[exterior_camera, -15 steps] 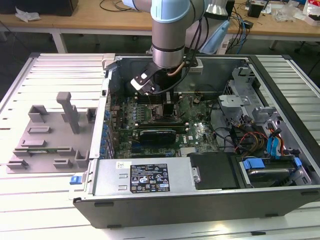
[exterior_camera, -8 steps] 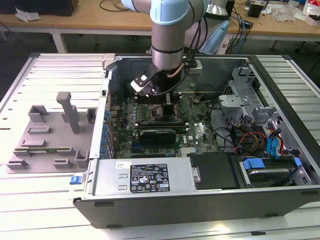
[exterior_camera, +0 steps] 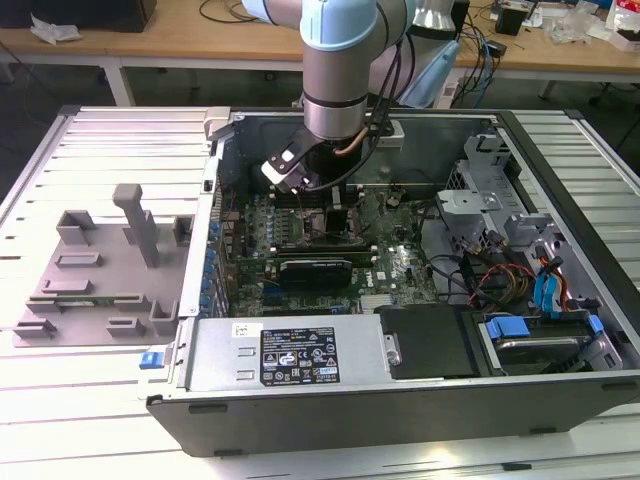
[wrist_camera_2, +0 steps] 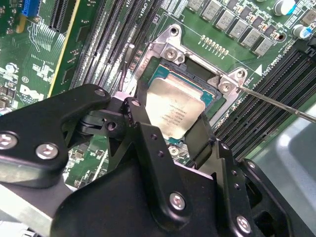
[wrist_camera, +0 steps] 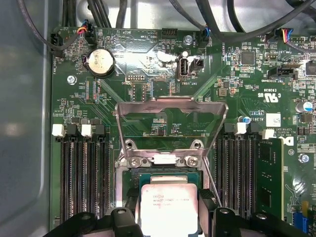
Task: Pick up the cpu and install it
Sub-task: 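Place the cpu into insertion slot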
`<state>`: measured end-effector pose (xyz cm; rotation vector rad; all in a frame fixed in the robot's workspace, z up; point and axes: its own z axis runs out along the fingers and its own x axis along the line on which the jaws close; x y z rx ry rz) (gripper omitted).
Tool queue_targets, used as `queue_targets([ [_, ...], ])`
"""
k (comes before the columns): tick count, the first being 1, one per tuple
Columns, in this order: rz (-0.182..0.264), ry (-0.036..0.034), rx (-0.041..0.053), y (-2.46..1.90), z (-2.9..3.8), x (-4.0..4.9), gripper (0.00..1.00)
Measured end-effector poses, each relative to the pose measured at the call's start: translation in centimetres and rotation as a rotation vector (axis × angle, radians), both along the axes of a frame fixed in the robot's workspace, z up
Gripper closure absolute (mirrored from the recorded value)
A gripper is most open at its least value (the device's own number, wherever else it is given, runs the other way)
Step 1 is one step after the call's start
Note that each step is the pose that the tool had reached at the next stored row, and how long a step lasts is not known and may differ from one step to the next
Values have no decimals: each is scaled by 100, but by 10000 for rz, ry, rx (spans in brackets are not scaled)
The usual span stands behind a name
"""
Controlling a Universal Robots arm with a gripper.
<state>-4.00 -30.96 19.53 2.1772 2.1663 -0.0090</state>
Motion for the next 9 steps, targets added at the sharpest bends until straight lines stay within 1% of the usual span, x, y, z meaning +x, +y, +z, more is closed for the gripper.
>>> queue_targets([
  [4,0,-3,-7,-1,0,0,45],
  [5,0,-1,3,0,-1,0,39],
  [7,-1,-1,5,0,-2,0,39],
  [8,-1,-3,90,0,-2,0,39],
  [9,-1,-20,188,4,-8,2,39],
])
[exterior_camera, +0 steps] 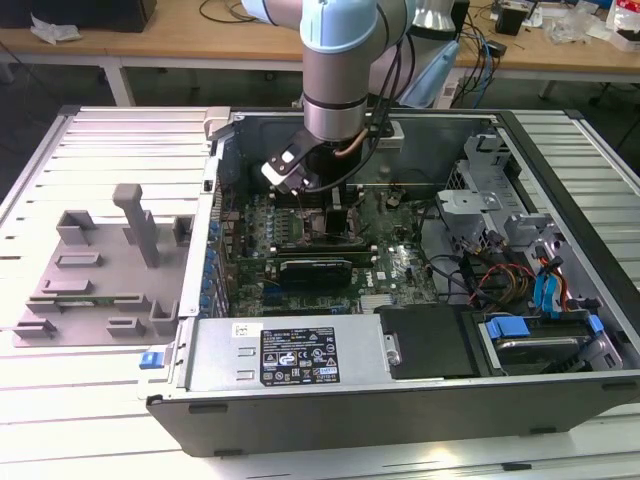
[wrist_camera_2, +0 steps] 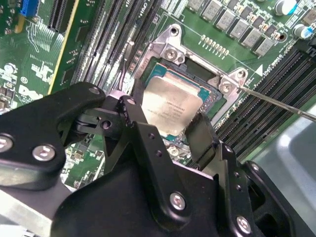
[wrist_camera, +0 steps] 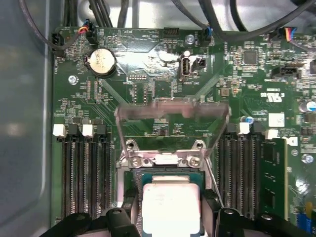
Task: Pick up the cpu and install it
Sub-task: 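Place the cpu into insertion slot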
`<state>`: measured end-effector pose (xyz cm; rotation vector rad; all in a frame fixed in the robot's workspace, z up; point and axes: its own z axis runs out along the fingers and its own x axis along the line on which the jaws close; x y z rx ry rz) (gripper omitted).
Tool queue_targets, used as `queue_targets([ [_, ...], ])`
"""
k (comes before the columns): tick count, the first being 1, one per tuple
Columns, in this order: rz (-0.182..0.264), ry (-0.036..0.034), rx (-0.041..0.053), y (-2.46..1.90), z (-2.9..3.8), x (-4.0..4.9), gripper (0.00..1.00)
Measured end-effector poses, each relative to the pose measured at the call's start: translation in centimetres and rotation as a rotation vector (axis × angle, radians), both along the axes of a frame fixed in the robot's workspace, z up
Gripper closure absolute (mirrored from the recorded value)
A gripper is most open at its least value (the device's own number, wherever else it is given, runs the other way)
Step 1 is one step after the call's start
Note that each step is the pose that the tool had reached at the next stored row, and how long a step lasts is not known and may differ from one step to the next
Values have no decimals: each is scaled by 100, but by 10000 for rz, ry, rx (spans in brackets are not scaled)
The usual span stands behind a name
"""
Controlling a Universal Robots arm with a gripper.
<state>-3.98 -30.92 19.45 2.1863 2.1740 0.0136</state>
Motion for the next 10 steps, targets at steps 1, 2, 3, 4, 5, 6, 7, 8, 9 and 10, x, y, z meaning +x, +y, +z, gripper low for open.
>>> queue_targets([
  [1,1,10,26,-3,5,-2,39],
  [2,1,10,26,-3,5,-2,39],
  [3,1,10,26,-3,6,-2,39],
  [4,1,12,25,-4,19,-2,39],
  [5,1,11,26,-3,33,-2,39],
  [6,1,11,26,-3,36,-2,39],
  [7,1,10,28,-3,36,-2,39],
  [8,1,9,30,-3,36,-1,39],
  [9,1,9,30,-3,36,-2,39],
  [10,1,11,31,-3,37,-2,39],
])
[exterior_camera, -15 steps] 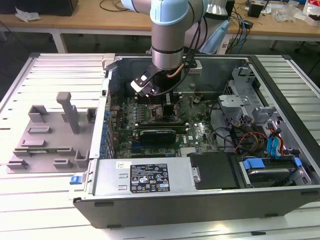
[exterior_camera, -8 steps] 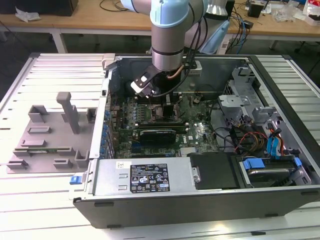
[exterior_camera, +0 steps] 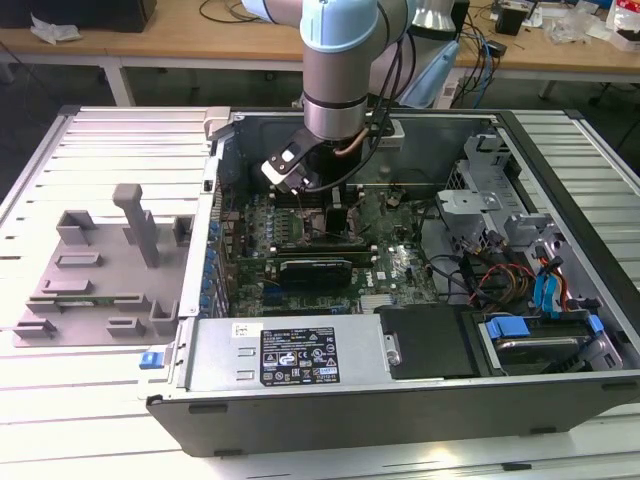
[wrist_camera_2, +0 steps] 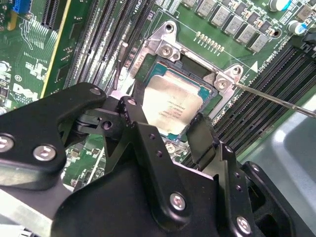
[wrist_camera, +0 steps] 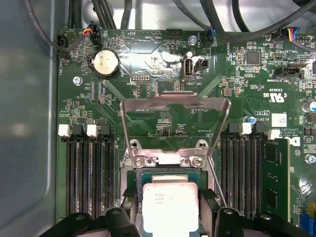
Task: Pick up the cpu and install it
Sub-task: 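Place the cpu into insertion slot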
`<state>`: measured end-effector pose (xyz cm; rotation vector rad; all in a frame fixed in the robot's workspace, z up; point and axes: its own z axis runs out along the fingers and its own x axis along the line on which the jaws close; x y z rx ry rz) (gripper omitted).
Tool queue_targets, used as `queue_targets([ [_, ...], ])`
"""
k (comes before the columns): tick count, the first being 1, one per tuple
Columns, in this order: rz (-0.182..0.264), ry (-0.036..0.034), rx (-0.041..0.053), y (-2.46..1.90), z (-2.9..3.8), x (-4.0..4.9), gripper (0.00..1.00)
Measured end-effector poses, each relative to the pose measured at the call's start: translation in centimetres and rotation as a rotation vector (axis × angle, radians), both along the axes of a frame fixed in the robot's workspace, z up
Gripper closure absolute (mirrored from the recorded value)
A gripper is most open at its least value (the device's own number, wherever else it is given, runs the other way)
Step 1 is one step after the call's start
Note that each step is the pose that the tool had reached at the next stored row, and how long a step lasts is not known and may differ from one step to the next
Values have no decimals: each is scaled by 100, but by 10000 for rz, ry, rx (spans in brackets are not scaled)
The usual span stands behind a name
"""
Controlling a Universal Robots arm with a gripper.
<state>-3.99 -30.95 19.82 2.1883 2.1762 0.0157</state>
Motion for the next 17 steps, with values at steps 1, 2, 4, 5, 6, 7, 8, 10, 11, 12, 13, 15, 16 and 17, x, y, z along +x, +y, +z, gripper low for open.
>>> queue_targets([
  [1,0,0,2,0,0,0,39],
  [2,0,0,3,0,0,0,39],
  [4,0,3,-2,-1,14,-1,39],
  [5,0,1,1,0,30,0,39],
  [6,0,0,2,0,50,0,39],
  [7,0,1,2,0,62,0,39],
  [8,0,0,2,0,77,0,39],
  [10,0,-2,5,0,77,0,39],
  [11,0,-1,3,0,78,0,39],
  [12,0,-1,3,0,79,0,40],
  [13,0,-1,3,0,79,0,47],
  [15,0,0,3,0,80,0,47],
  [16,0,0,3,0,80,0,47],
  [17,0,0,3,0,80,0,47],
])
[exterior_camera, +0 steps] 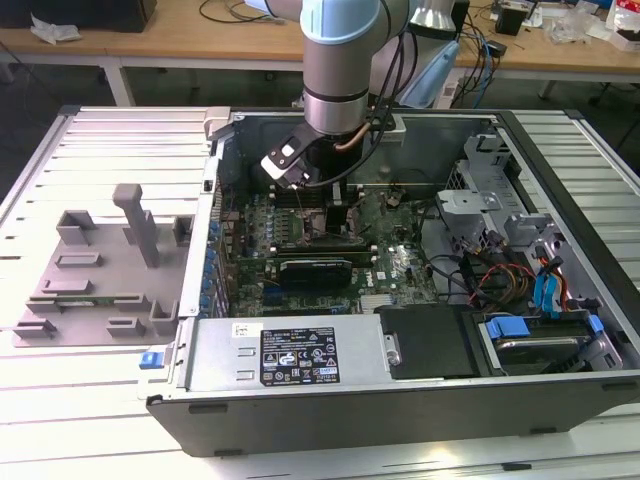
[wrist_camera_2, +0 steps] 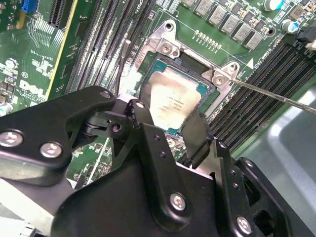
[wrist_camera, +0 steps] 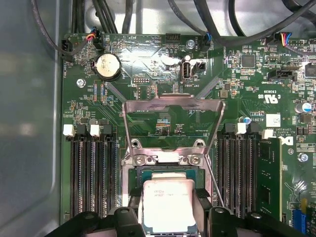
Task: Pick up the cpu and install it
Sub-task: 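Place the cpu into insertion slot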
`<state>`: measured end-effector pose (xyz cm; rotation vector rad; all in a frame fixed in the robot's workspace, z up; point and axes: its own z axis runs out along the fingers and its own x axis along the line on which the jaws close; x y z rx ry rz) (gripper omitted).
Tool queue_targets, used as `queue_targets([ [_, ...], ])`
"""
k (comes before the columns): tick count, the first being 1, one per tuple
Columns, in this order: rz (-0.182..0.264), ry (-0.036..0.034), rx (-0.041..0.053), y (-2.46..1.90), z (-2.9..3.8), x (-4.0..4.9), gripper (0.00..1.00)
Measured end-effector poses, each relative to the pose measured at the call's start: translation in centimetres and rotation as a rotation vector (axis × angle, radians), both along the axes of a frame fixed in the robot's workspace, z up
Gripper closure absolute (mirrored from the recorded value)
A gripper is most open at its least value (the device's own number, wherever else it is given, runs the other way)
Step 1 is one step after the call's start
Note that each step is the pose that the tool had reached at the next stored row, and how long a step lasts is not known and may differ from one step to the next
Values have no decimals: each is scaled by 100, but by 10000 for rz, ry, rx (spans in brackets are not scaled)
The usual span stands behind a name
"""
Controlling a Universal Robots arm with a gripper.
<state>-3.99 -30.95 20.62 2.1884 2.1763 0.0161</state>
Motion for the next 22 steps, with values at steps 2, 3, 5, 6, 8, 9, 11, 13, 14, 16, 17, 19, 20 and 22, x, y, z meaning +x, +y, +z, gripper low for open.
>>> queue_targets([
  [2,0,0,-1,0,1,0,49],
  [3,0,0,-1,0,1,0,56],
  [5,0,0,-1,0,2,0,74],
  [6,0,0,-1,0,2,0,86],
  [8,0,0,-1,0,3,0,89],
  [9,0,0,-1,0,3,0,89],
  [11,0,-152,-32,0,-4,-15,89],
  [13,2,-161,-44,0,-7,-16,89],
  [14,1,-161,-46,-1,-11,-18,89],
  [16,0,-161,-44,0,-13,-18,89],
  [17,0,-161,-44,0,-14,-18,89],
  [19,-1,-167,-44,0,-17,-26,89],
  [20,0,-171,-44,0,-18,-32,89],
  [22,1,-193,-39,0,-20,-51,89],
])
